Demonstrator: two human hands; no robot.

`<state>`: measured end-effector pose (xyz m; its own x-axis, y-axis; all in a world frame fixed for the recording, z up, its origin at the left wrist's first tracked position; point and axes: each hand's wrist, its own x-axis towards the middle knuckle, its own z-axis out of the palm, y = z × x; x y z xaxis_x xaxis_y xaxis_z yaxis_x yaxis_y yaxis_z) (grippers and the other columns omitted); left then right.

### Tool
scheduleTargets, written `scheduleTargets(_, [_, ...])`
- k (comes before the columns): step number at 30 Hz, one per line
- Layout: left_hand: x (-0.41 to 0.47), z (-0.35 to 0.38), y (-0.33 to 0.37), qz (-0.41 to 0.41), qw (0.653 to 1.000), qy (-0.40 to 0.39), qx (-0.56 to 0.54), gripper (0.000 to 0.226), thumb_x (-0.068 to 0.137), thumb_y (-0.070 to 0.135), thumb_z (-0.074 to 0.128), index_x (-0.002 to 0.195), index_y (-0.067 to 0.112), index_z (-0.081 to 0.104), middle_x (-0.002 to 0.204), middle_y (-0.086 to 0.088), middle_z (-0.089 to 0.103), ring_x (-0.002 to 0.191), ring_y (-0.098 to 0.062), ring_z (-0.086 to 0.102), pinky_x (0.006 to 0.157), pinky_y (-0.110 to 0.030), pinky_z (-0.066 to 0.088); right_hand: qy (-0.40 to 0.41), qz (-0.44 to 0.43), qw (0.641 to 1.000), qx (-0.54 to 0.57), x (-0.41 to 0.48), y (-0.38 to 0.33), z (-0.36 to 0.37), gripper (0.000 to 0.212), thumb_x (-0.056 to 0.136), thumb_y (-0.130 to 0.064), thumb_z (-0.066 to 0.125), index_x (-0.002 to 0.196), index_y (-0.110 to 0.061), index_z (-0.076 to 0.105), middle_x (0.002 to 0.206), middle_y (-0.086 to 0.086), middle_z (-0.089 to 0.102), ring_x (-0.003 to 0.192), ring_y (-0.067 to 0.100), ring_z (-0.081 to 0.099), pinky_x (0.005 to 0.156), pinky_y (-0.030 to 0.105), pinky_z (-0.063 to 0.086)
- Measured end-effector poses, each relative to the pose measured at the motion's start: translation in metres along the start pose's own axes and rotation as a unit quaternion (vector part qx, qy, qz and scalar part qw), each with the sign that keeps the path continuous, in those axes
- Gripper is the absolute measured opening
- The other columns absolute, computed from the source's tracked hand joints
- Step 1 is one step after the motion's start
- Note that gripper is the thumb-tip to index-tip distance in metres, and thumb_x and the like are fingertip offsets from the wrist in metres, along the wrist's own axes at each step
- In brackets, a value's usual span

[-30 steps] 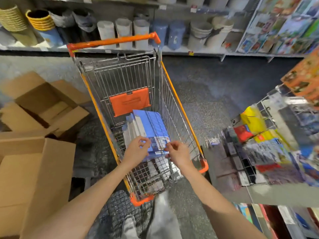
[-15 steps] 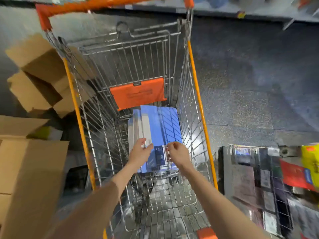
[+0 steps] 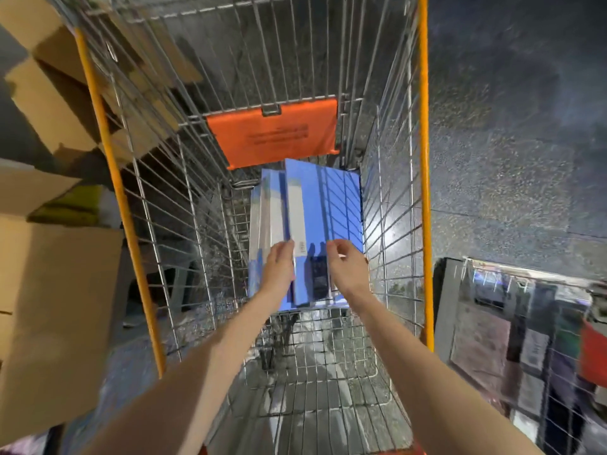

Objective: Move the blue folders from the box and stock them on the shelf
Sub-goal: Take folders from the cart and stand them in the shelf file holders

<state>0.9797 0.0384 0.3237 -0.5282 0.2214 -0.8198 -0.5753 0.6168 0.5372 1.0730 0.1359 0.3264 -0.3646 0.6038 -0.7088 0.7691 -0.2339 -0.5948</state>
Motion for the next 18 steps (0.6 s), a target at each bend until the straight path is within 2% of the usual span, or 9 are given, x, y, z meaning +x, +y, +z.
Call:
scheduleTargets(3, [-0.003, -0.003, 0.017, -0.038, 0.991, -0.108, -0.064, 0.054, 0.108, 0.049, 0.022, 0.132, 0.019, 0.06, 0.12, 0.0, 0.064, 0.104, -0.02, 0.062, 0.082, -0.033, 0.052, 0.008, -0.03, 0.999, -0.007, 0.005, -0.004, 0.004, 0.06, 0.097, -0.053, 0.053, 0.142, -0.013, 0.051, 0.137, 0.002, 0.06, 0.122, 0.019, 0.058, 0.103, 0.03, 0.044])
scheduleTargets(7, [0.007, -0.011, 0.028, -0.041, 0.979, -0.194, -0.055, 0.067, 0.104, 0.06, 0.01, 0.123, 0.027, 0.066, 0.113, 0.0, 0.073, 0.104, -0.017, 0.069, 0.087, -0.034, 0.05, 0.052, -0.067, 0.996, -0.013, 0.008, -0.011, -0.002, 0.063, 0.096, -0.052, 0.057, 0.142, -0.01, 0.05, 0.106, 0.002, 0.066, 0.086, 0.016, 0.062, 0.081, 0.028, 0.049])
scheduleTargets(8, [0.007, -0.011, 0.031, -0.018, 0.98, -0.191, -0.042, 0.067, 0.105, 0.058, 0.012, 0.126, 0.025, 0.066, 0.11, -0.001, 0.075, 0.103, -0.018, 0.07, 0.088, -0.034, 0.049, 0.052, -0.071, 0.996, -0.022, 0.008, -0.013, -0.004, 0.06, 0.098, -0.049, 0.054, 0.143, -0.009, 0.05, 0.091, -0.006, 0.046, 0.08, 0.02, 0.063, 0.077, 0.032, 0.05])
scheduleTargets(9, [0.007, -0.011, 0.031, 0.009, 0.985, -0.169, -0.022, 0.064, 0.106, 0.055, 0.016, 0.128, 0.022, 0.066, 0.107, -0.001, 0.076, 0.102, -0.018, 0.07, 0.088, -0.035, 0.048, 0.045, -0.071, 0.996, -0.026, 0.009, -0.014, -0.006, 0.054, 0.101, -0.044, 0.052, 0.139, -0.006, 0.053, 0.121, 0.013, 0.06, 0.076, 0.026, 0.063, 0.073, 0.036, 0.049])
scheduleTargets(10, [0.006, -0.011, 0.03, 0.041, 0.991, -0.123, -0.003, 0.058, 0.107, 0.051, 0.022, 0.127, 0.02, 0.066, 0.109, -0.002, 0.076, 0.104, -0.019, 0.069, 0.091, -0.037, 0.047, 0.033, -0.076, 0.996, -0.022, 0.008, -0.015, -0.008, 0.045, 0.103, -0.04, 0.05, 0.13, -0.005, 0.058, 0.082, 0.014, 0.069, 0.069, 0.029, 0.061, 0.067, 0.039, 0.048])
scheduleTargets(11, [0.007, -0.012, 0.027, 0.076, 0.995, -0.055, 0.027, 0.051, 0.108, 0.047, 0.03, 0.129, 0.017, 0.065, 0.117, -0.003, 0.072, 0.11, -0.02, 0.066, 0.096, -0.037, 0.045, 0.02, -0.085, 0.996, -0.016, 0.009, -0.014, -0.009, 0.032, 0.103, -0.038, 0.049, 0.118, -0.012, 0.062, 0.07, 0.013, 0.064, 0.059, 0.029, 0.055, 0.059, 0.039, 0.044])
scheduleTargets(13, [0.012, -0.02, 0.014, 0.124, 0.985, 0.033, 0.118, 0.045, 0.106, 0.04, 0.043, 0.145, 0.017, 0.05, 0.146, -0.001, 0.052, 0.132, -0.021, 0.051, 0.111, -0.035, 0.036, -0.007, -0.097, 0.995, -0.007, 0.012, -0.01, -0.012, 0.017, 0.104, -0.04, 0.046, 0.098, -0.024, 0.048, 0.055, 0.002, 0.039, 0.045, 0.014, 0.034, 0.051, 0.031, 0.033])
scheduleTargets(15, [0.016, -0.024, 0.004, 0.081, 0.984, 0.015, 0.159, 0.061, 0.105, 0.04, 0.047, 0.158, 0.019, 0.026, 0.161, 0.002, 0.034, 0.145, -0.02, 0.035, 0.116, -0.034, 0.026, -0.017, -0.092, 0.996, 0.001, 0.016, -0.006, -0.014, 0.019, 0.104, -0.038, 0.046, 0.093, -0.023, 0.046, 0.055, -0.004, 0.029, 0.042, 0.005, 0.024, 0.046, 0.024, 0.027])
scheduleTargets(18, [0.018, -0.023, -0.005, 0.011, 0.99, -0.018, 0.137, 0.071, 0.104, 0.044, 0.046, 0.162, 0.02, 0.012, 0.162, 0.0, 0.034, 0.15, -0.022, 0.029, 0.122, -0.041, 0.023, -0.025, -0.101, 0.995, 0.008, 0.016, -0.005, -0.016, 0.024, 0.104, -0.036, 0.046, 0.083, -0.026, 0.054, 0.055, -0.006, 0.028, 0.045, 0.007, 0.024, 0.046, 0.023, 0.025])
